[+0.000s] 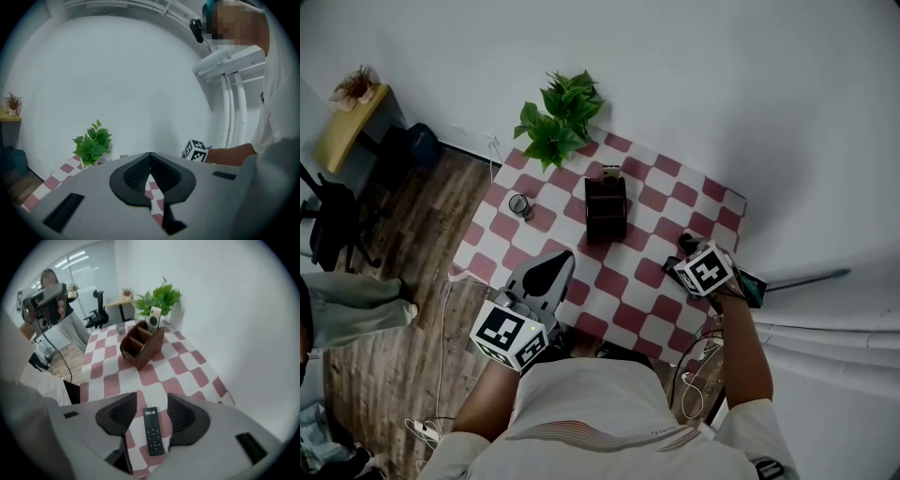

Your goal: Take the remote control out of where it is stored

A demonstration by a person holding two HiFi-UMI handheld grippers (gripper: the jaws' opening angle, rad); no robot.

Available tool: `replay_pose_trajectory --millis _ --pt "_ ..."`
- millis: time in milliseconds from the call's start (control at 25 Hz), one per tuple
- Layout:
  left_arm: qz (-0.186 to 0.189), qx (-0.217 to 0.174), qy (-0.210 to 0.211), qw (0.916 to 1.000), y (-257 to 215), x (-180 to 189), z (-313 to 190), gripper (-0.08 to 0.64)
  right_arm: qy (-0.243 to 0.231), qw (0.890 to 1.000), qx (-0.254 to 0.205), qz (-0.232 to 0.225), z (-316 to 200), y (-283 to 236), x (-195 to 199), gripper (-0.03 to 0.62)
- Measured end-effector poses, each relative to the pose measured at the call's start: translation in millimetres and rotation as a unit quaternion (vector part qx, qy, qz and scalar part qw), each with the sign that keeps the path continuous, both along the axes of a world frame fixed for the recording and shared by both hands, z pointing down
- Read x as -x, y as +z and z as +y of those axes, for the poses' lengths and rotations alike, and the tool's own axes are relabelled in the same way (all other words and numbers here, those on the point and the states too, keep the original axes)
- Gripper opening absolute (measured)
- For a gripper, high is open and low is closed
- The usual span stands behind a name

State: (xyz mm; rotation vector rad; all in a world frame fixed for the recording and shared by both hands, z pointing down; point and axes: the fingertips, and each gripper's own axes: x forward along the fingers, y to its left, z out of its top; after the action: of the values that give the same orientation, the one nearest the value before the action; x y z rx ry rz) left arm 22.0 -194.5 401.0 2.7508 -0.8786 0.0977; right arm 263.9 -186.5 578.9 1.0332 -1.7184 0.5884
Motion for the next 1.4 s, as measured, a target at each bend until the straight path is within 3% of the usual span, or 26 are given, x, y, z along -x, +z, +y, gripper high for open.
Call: replay_pose_trajectory --millis 80,200,440,560,680,1080,1400 --pt "0.004 -0.005 0.001 1.0 -3.0 0.8 -0.3 0.006 0.026 0.997 -0.064 -0.038 -6.5 -32.0 7.6 0.209" --pt "0.008 -0.008 -0.001 0.9999 -6.4 4.2 -1.7 0.006 0.057 0.98 -0.167 -0.093 -12.8 -82.0 19.5 0.178" --pt "-0.009 -0.034 -0.005 0.9994 -15.2 11.7 -1.4 0.006 0.078 0.924 -0.334 -0.168 -7.2 -151.8 51.8 0.068" --pt "-0.015 -0.046 -0.004 0.9988 -21.1 14.2 1.9 0.006 0.093 0.895 -0.387 -0.202 -2.5 -168.2 65.6 0.037" --pt "-0.01 -0.048 -0.004 0.9988 -23.5 18.4 1.9 0.006 0.096 0.876 -0.42 -0.215 -1.1 -175.4 77.5 0.032" --pt "0.008 -0.05 -0.009 0.9987 -28.5 31.6 4.3 0.008 0.099 0.866 -0.442 -0.212 0.7 -182.4 95.4 0.032" --pt "0.012 -0.044 -0.019 0.9988 -27.8 38.9 1.5 0.006 0.097 0.868 -0.44 -0.208 -5.4 -183.2 97.6 0.032"
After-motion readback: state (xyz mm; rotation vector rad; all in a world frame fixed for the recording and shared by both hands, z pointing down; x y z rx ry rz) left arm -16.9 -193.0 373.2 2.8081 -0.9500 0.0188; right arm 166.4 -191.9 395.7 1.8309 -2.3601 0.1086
